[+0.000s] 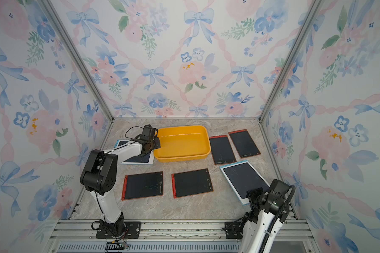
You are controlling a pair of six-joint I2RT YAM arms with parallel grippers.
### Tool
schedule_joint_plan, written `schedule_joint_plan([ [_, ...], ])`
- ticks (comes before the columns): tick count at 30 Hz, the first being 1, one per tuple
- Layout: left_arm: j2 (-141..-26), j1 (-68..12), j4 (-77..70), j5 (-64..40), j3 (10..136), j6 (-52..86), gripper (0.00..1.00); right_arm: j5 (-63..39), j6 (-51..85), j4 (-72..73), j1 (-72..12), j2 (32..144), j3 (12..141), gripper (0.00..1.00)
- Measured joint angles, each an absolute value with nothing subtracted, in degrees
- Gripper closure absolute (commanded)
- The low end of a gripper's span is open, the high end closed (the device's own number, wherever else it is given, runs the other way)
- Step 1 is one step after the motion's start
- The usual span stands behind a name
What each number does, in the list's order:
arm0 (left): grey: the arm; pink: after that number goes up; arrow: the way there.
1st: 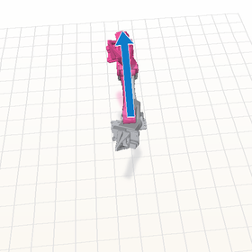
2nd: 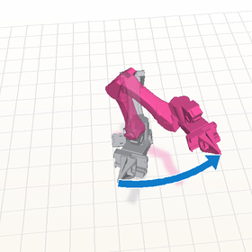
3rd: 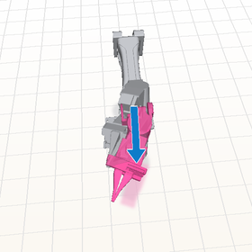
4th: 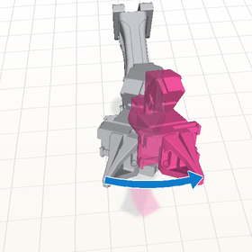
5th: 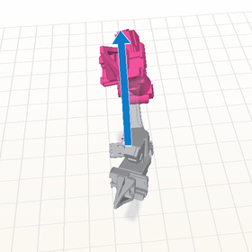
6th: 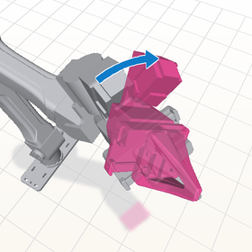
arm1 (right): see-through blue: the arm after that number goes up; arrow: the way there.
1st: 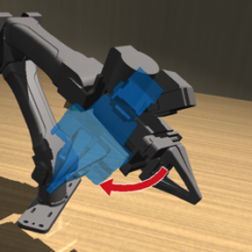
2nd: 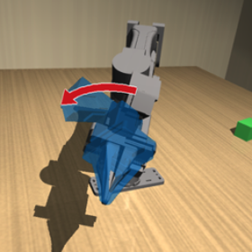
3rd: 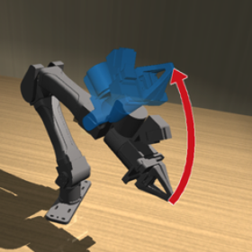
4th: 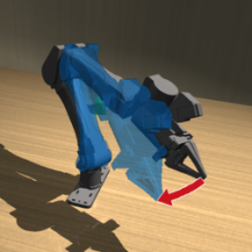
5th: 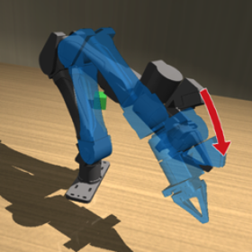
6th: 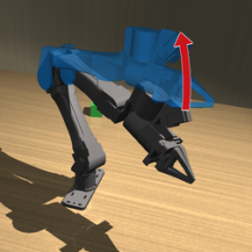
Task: Take out the writing tablet from the storage box
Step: Place the writing tablet at the center of the board.
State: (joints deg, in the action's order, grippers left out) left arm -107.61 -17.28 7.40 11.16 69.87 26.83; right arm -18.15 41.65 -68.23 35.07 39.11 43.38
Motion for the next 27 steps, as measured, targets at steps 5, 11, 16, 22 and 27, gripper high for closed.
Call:
schedule_joint_plan([
  [5,-107.61,-17.28,7.40,11.16,69.87,26.83,1.00,-17.54,40.77,-67.55,35.07,40.36,43.13,0.46],
  [11,-107.61,-17.28,7.40,11.16,69.87,26.83,1.00,-17.32,39.79,-66.41,35.07,42.06,42.59,0.41],
  [16,-107.61,-17.28,7.40,11.14,69.87,26.83,1.00,-17.08,39.38,-65.58,34.85,43.27,42.26,0.39],
  [22,-107.61,-17.28,7.40,11.11,69.87,26.85,1.00,-15.62,39.33,-64.84,33.01,45.23,42.00,0.35],
  [27,-107.61,-17.28,7.40,11.14,69.84,26.83,1.00,-14.09,39.38,-64.29,31.31,47.48,41.76,0.34],
])
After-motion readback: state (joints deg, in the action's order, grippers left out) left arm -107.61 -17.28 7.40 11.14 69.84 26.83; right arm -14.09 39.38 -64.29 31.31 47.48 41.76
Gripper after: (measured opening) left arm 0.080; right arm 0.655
